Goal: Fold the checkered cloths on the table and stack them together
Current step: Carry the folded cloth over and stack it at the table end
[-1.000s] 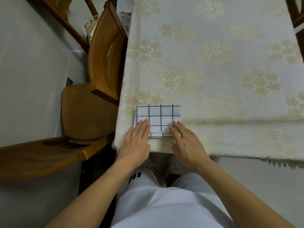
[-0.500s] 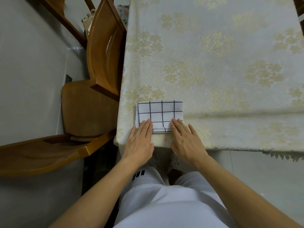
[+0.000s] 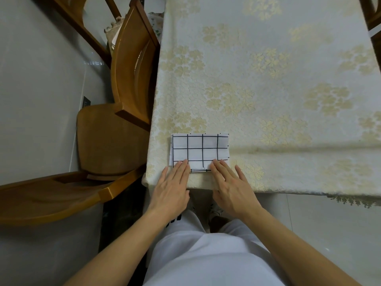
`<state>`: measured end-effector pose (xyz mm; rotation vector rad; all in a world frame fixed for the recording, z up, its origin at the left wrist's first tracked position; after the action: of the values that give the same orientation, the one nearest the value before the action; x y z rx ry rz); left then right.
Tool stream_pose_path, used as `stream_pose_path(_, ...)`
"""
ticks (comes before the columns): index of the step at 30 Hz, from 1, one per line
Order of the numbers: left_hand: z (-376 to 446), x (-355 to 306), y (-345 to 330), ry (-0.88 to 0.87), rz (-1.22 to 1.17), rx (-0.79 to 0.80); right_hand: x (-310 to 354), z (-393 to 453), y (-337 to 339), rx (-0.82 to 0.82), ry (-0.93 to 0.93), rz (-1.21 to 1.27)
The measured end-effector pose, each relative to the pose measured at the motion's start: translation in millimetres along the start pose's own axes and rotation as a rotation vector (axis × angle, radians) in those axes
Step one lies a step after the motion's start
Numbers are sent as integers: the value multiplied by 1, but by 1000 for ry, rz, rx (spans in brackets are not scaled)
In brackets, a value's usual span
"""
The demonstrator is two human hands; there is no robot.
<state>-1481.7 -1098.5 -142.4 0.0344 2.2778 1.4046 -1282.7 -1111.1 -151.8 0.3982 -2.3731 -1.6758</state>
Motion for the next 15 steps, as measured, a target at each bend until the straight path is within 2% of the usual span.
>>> stream_pose_path(7, -14, 2, -19, -95, 97, -4, 5, -8, -9, -11, 93, -63)
stream_pose_path(15, -17, 5, -33, 9, 153, 50, 7, -11, -19, 34, 81, -109)
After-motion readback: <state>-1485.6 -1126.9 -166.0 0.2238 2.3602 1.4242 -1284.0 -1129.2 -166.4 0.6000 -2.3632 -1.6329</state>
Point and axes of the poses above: each hand's wrist, its own z-axis towards the middle knuckle, its own y-axis out of the back of the hand, x = y × z, the point moved 2 cm from there along z, towards the middle knuckle, and after that the axes turned 12 degrees about -z, right-handed, at the moved point
